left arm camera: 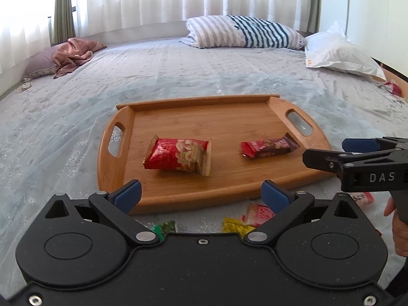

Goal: Organize snacks
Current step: 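Withdraw both open tools from the tray back toward the snack pile, then move left tool to the yellow bag while right tool approaches a red wrapped bar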

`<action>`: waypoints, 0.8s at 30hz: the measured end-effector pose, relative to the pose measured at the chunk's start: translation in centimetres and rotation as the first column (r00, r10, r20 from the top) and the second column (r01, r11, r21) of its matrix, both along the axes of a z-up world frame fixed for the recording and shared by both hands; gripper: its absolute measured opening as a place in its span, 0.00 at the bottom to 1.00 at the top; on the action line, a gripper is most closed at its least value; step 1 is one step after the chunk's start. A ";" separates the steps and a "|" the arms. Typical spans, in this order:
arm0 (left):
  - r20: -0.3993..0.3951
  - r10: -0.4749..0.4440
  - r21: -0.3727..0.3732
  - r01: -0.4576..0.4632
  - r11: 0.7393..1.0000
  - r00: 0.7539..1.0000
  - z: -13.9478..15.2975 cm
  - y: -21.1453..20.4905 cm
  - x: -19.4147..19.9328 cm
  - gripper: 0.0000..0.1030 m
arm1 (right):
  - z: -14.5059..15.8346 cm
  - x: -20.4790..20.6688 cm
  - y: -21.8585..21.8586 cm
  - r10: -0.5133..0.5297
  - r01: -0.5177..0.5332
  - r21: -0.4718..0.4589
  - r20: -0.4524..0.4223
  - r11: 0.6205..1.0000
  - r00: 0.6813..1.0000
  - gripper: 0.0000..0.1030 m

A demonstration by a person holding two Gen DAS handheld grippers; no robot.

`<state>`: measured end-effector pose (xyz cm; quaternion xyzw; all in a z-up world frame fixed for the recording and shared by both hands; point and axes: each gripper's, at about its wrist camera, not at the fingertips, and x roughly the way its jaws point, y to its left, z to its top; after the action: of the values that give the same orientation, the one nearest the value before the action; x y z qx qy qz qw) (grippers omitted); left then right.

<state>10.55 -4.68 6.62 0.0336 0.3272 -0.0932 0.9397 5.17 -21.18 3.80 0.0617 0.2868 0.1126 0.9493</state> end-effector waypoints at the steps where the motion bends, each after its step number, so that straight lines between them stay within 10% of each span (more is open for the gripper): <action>1: -0.002 -0.004 -0.001 0.004 1.000 1.000 0.1 -0.1 -0.2 0.97 | 0.1 -0.2 -0.1 -0.001 0.001 0.000 0.004 1.000 1.000 1.00; 24: 0.034 0.063 -0.080 -0.061 0.995 0.997 0.2 0.8 -5.2 0.97 | -0.6 -6.0 -1.1 -0.041 0.050 -0.115 0.086 0.992 0.995 1.00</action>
<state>5.33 -3.90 6.79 -0.0121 0.3069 -0.0762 0.9486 -0.87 -22.24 3.20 0.0079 0.2516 0.0764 0.9648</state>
